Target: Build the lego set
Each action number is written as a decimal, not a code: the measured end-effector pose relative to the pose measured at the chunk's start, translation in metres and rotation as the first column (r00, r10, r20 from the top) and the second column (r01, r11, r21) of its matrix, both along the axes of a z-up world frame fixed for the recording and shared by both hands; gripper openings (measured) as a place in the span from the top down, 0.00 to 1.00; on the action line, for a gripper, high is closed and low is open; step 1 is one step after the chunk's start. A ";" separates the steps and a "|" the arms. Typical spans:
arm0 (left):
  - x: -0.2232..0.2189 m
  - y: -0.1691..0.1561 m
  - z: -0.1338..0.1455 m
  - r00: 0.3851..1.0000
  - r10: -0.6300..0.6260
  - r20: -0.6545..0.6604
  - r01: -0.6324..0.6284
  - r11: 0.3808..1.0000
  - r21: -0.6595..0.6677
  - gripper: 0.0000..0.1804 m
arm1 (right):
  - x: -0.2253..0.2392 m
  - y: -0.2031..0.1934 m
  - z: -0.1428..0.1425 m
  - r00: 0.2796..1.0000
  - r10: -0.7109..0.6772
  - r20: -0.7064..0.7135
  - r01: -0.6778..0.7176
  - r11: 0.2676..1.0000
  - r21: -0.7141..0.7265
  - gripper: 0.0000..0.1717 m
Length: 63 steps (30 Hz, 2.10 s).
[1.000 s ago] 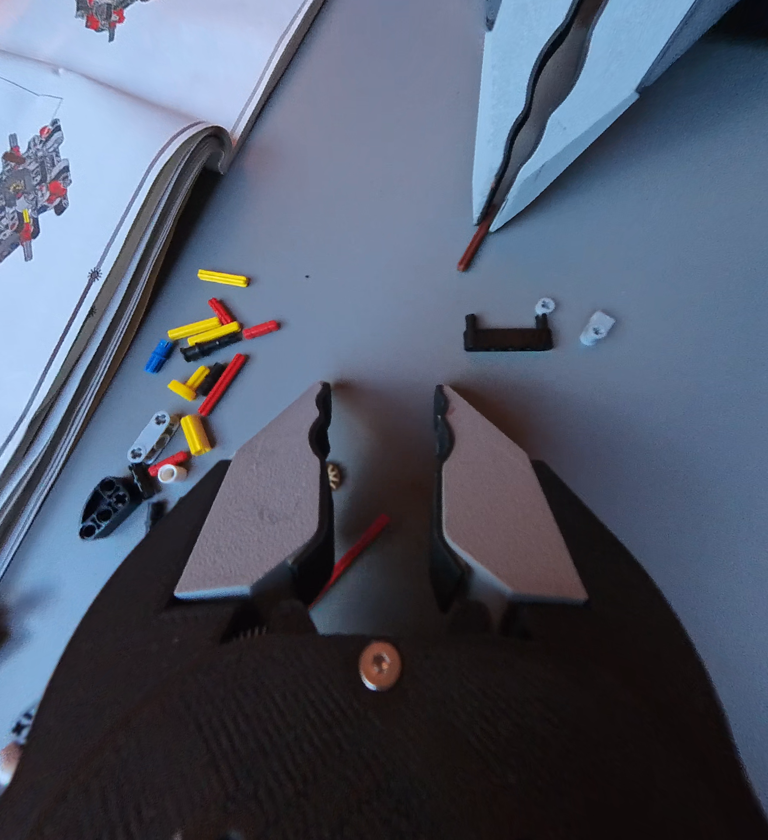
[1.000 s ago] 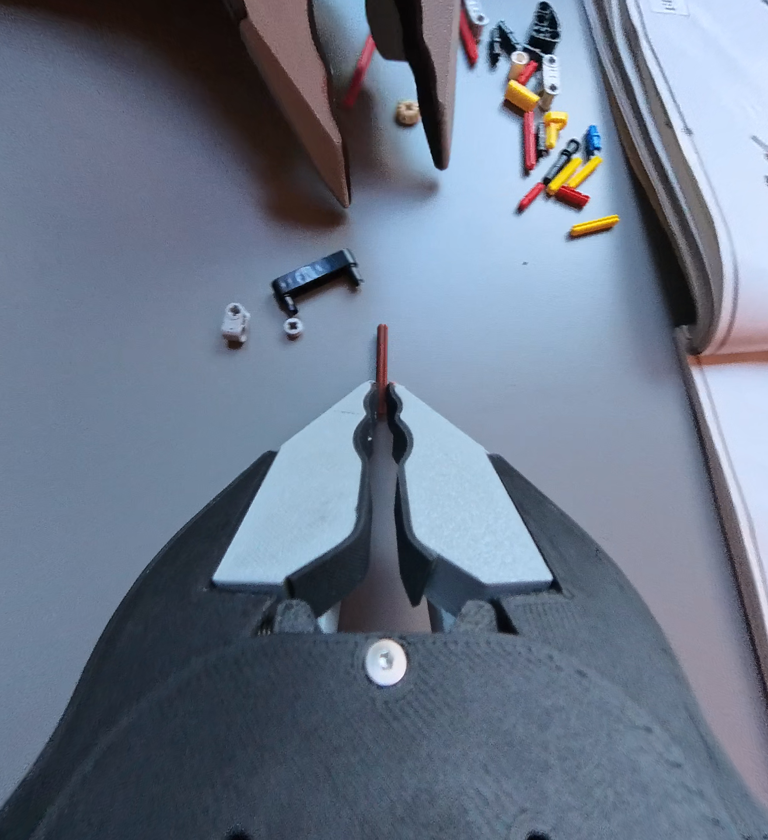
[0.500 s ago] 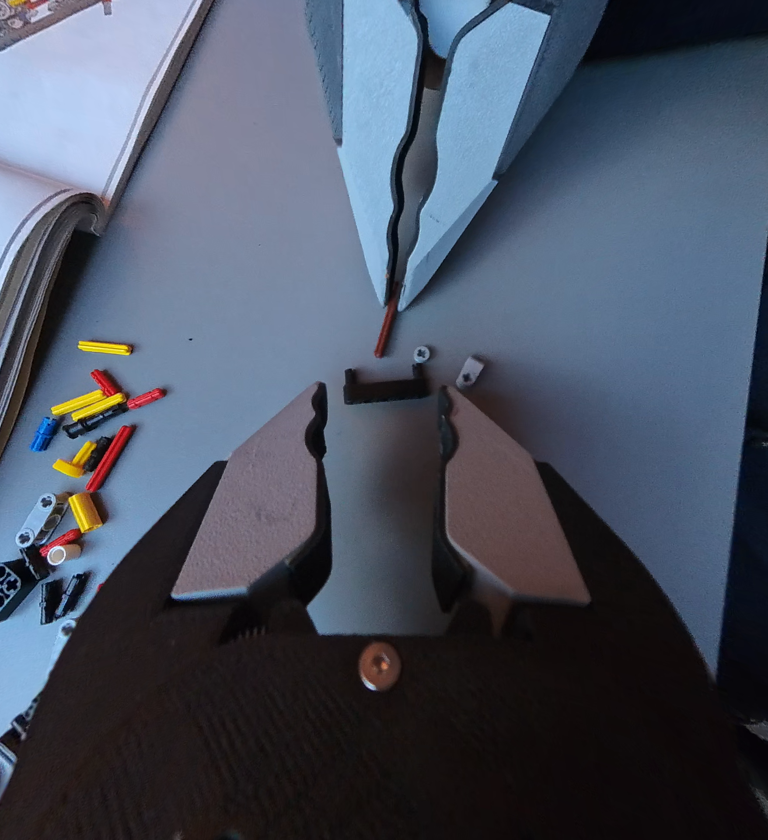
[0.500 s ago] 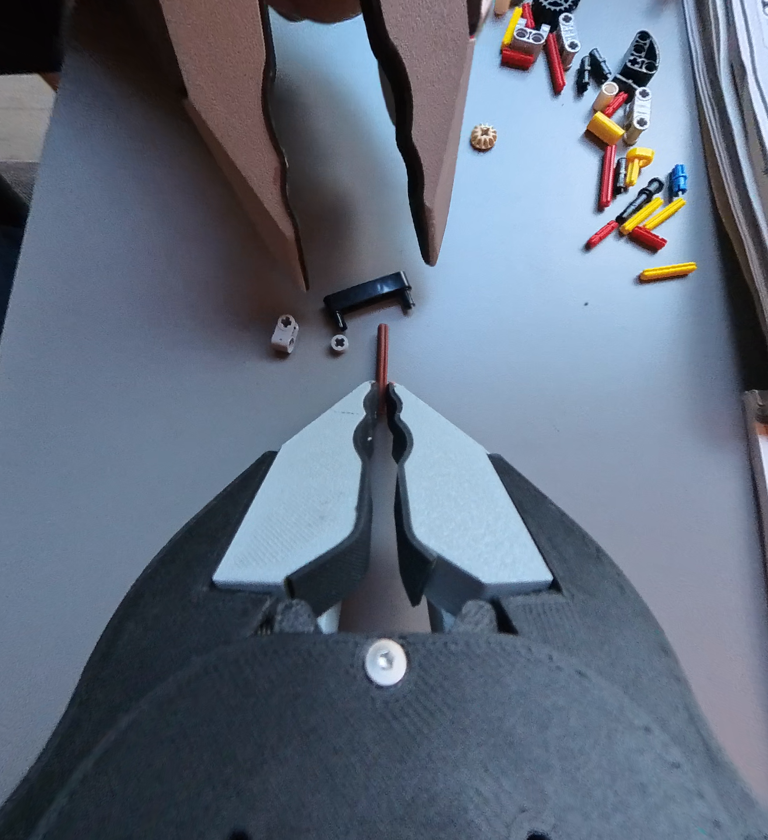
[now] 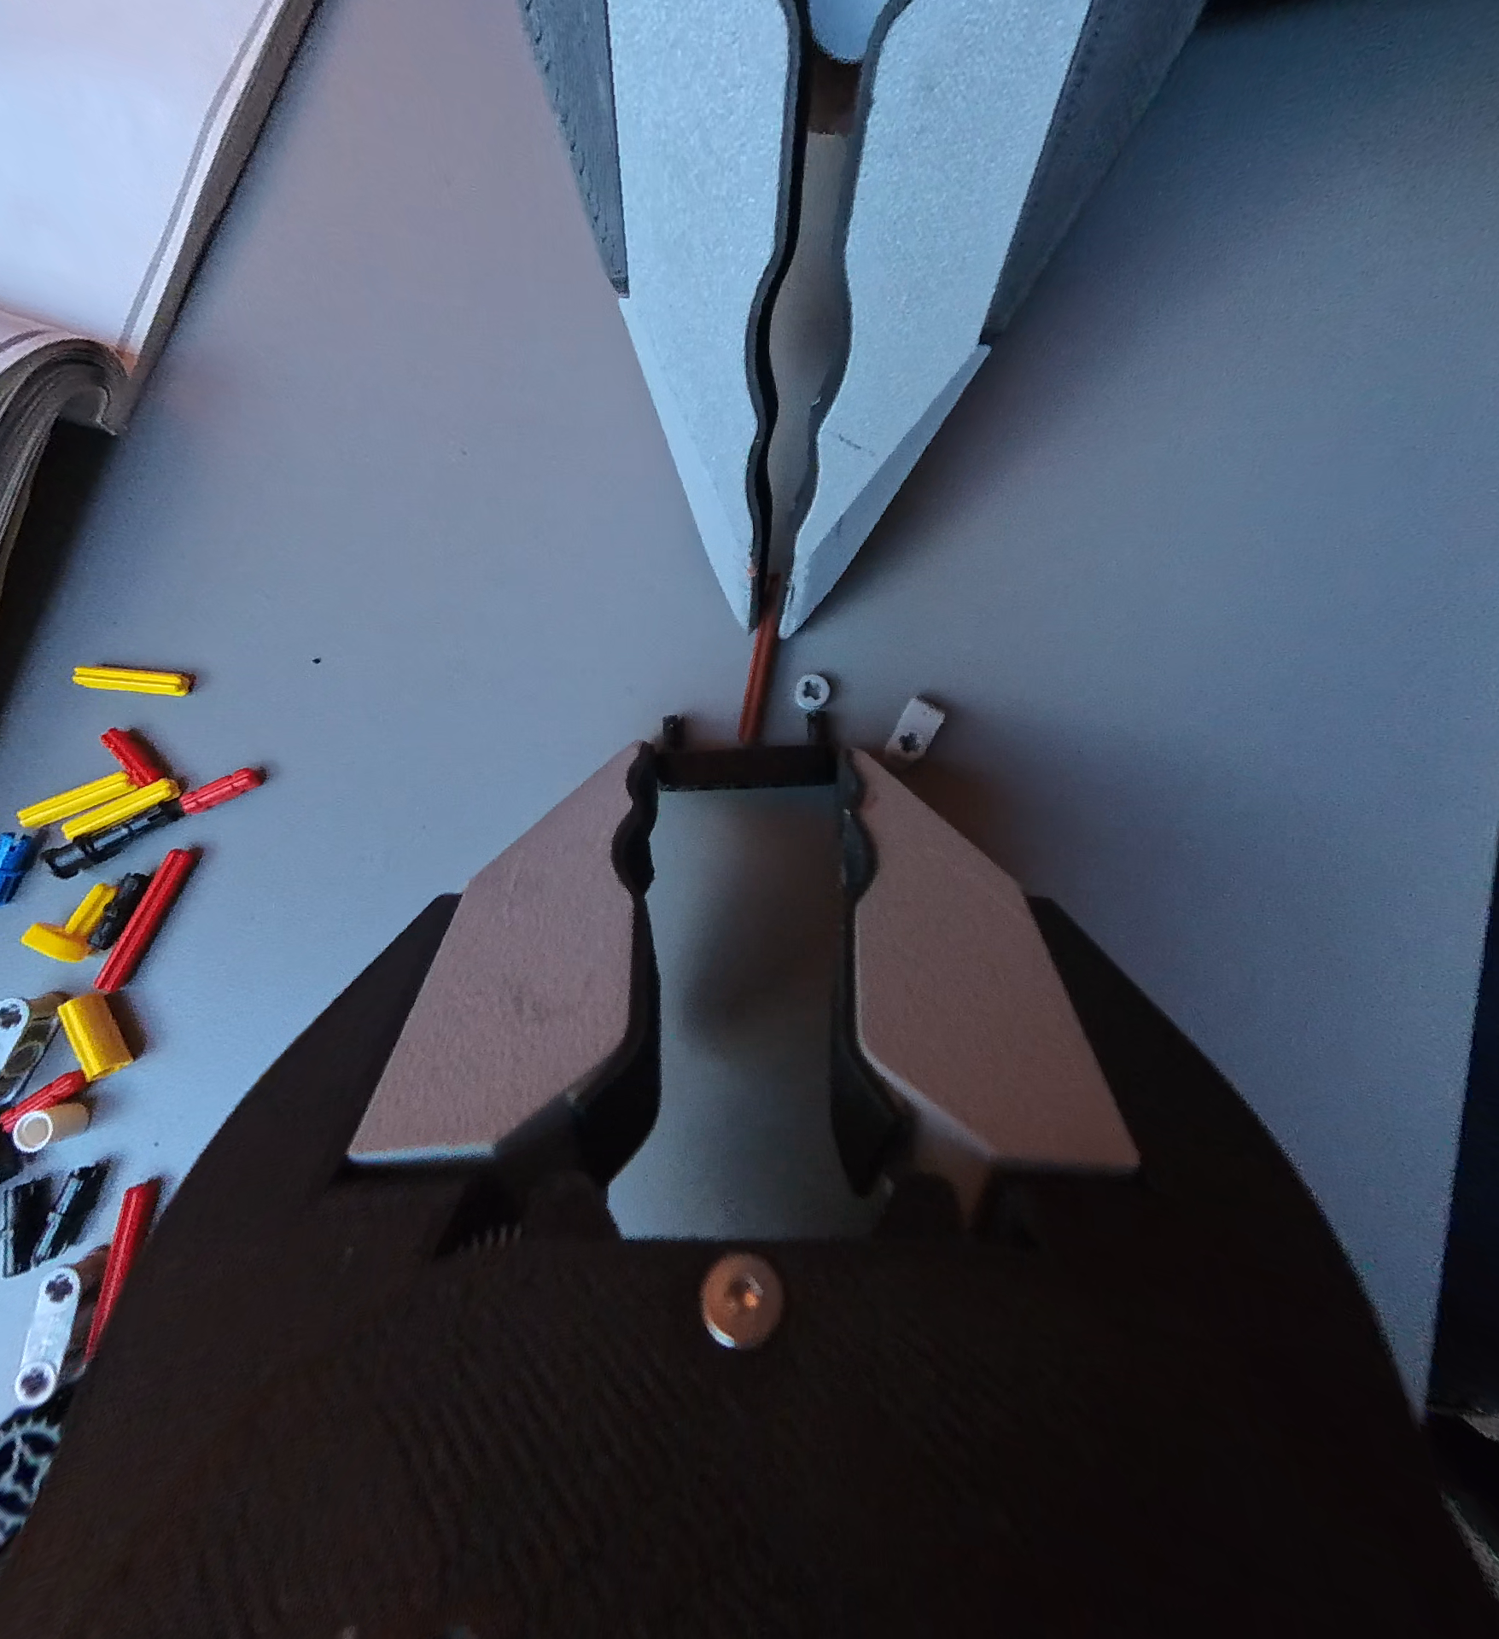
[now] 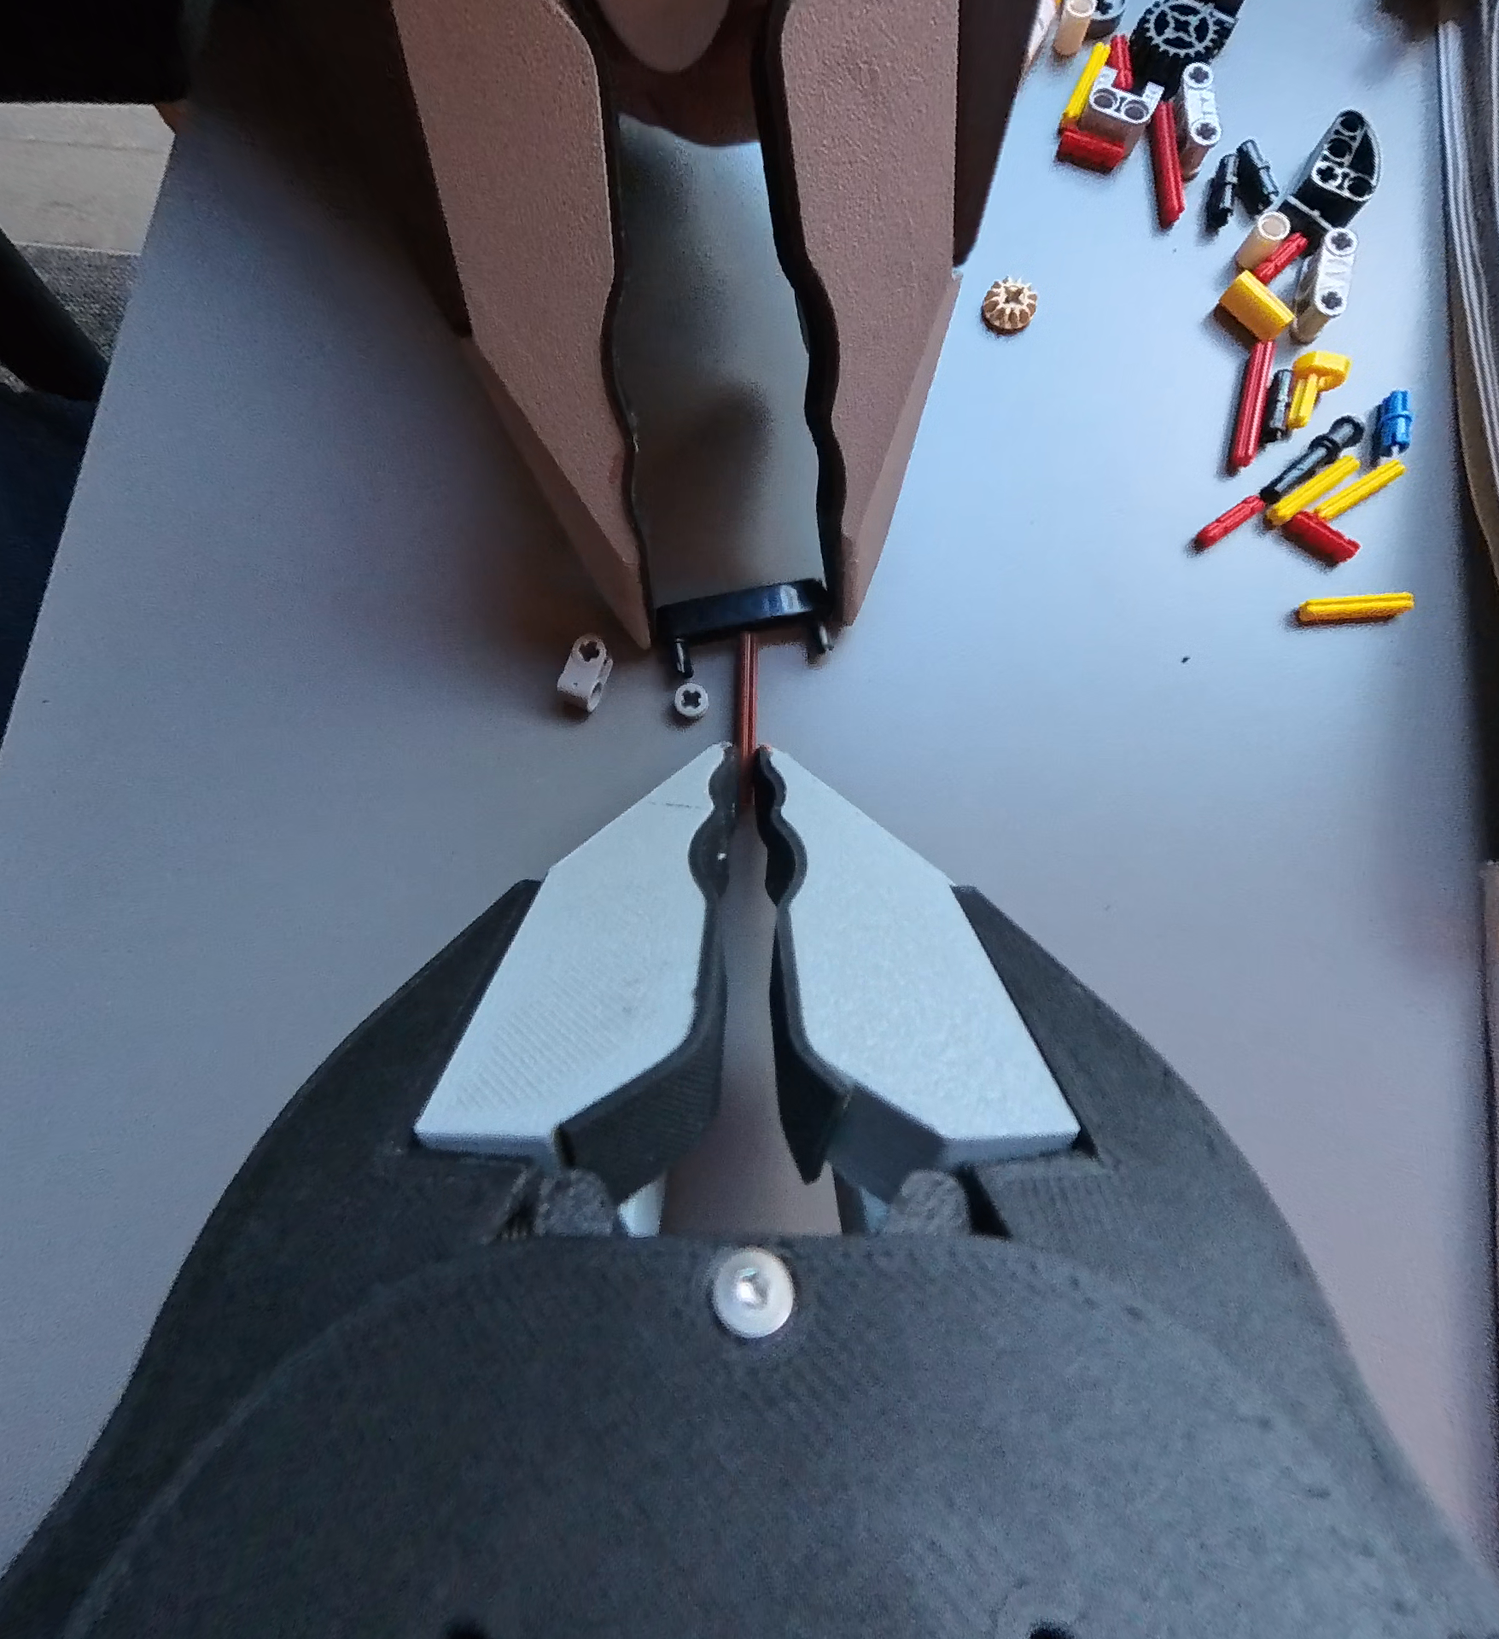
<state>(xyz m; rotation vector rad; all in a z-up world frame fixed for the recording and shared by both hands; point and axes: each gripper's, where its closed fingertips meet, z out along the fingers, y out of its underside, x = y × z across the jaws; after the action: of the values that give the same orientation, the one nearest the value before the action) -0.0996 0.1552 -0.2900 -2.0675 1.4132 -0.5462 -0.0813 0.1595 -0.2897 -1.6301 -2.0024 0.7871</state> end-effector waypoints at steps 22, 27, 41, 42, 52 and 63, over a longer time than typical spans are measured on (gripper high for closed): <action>0.008 -0.002 0.000 0.998 -0.066 0.025 0.066 0.998 -0.001 0.79 | -0.017 -0.007 0.000 1.000 -0.016 0.019 0.018 0.991 -0.133 1.00; 0.008 -0.001 0.000 0.998 -0.055 0.037 0.055 0.998 0.006 0.78 | -0.008 -0.004 0.006 0.999 -0.034 -0.017 0.032 0.992 -0.120 0.89; 0.008 0.003 0.000 0.998 -0.037 0.051 0.036 0.999 0.017 0.79 | 0.005 -0.003 0.000 0.996 -0.089 0.006 0.089 0.982 -0.166 1.00; 0.009 0.004 0.000 0.998 -0.036 0.054 0.035 0.999 0.018 0.79 | 0.003 -0.003 0.000 0.996 -0.088 0.000 0.087 0.982 -0.168 1.00; 0.017 0.006 0.001 0.996 -0.041 0.073 0.039 0.999 0.024 0.79 | 0.015 0.007 0.009 0.990 -0.136 -0.022 0.131 0.979 -0.155 1.00; 0.021 0.009 0.000 0.997 -0.046 0.067 0.044 0.999 0.032 0.79 | -0.002 0.002 0.002 0.991 -0.125 -0.048 0.116 0.982 -0.152 1.00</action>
<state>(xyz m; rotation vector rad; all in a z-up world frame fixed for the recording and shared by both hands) -0.0788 0.1646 -0.2896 -1.9790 1.4233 -0.6034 -0.0829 0.1618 -0.2878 -1.7727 -1.8245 0.9455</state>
